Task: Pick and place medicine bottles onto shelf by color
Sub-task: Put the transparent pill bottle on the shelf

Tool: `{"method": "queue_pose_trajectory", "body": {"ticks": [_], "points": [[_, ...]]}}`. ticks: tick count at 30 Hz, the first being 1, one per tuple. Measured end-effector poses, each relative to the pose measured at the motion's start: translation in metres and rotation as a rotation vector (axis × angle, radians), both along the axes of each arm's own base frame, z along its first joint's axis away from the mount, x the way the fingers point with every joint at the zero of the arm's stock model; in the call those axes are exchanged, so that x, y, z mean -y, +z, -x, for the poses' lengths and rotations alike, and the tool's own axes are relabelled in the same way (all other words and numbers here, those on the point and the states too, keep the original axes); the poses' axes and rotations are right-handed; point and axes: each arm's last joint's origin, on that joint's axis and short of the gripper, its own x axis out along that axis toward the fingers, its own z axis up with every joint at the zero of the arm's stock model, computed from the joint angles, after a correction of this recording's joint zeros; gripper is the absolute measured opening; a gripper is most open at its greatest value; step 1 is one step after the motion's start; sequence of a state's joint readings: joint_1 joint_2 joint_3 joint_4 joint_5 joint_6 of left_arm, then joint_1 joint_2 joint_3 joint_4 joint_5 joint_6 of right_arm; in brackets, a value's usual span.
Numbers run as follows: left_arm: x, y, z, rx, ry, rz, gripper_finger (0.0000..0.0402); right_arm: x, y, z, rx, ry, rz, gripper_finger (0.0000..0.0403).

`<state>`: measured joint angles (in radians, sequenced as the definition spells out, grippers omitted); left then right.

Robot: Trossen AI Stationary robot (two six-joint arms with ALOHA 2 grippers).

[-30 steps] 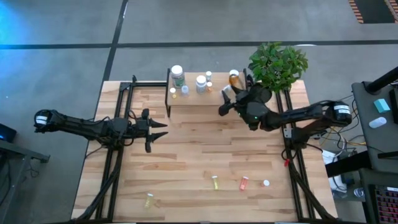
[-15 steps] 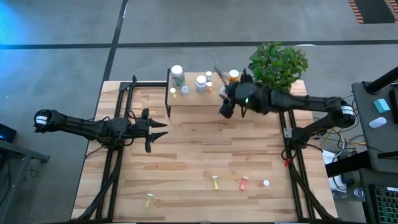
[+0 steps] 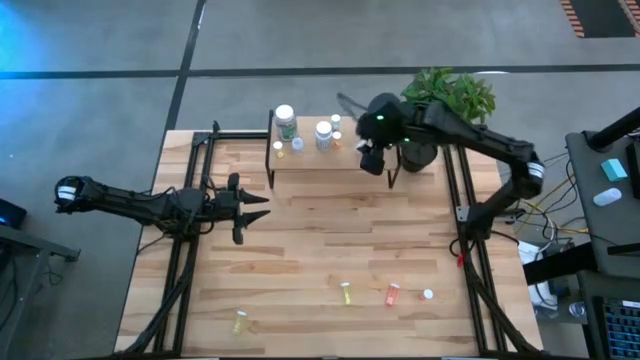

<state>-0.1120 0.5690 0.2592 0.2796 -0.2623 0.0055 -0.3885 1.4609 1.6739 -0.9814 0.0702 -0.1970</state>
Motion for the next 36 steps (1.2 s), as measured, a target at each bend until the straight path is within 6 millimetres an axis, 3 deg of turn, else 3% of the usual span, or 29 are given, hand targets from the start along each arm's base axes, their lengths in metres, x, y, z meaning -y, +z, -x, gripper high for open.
{"method": "queue_pose_trajectory", "body": {"ticks": [6, 12, 23, 36], "points": [[0.000, 0.001, 0.000, 0.007, 0.000, 0.000, 0.0130, 0.013, -0.019, -0.029, -0.197, 0.138, -0.003, 0.0194], [0.000, 0.001, 0.000, 0.006, 0.000, 0.000, 0.0130, 0.027, -0.035, -0.043, -0.408, 0.185, -0.073, 0.0194], [0.000, 0.000, 0.000, 0.002, 0.000, -0.001, 0.0130, 0.046, -0.035, -0.039, -0.472, 0.215, -0.037, 0.0194], [0.000, 0.000, 0.000, 0.001, -0.001, -0.001, 0.0130, 0.051, -0.047, -0.036, -0.511, 0.235, -0.047, 0.0194]]}}
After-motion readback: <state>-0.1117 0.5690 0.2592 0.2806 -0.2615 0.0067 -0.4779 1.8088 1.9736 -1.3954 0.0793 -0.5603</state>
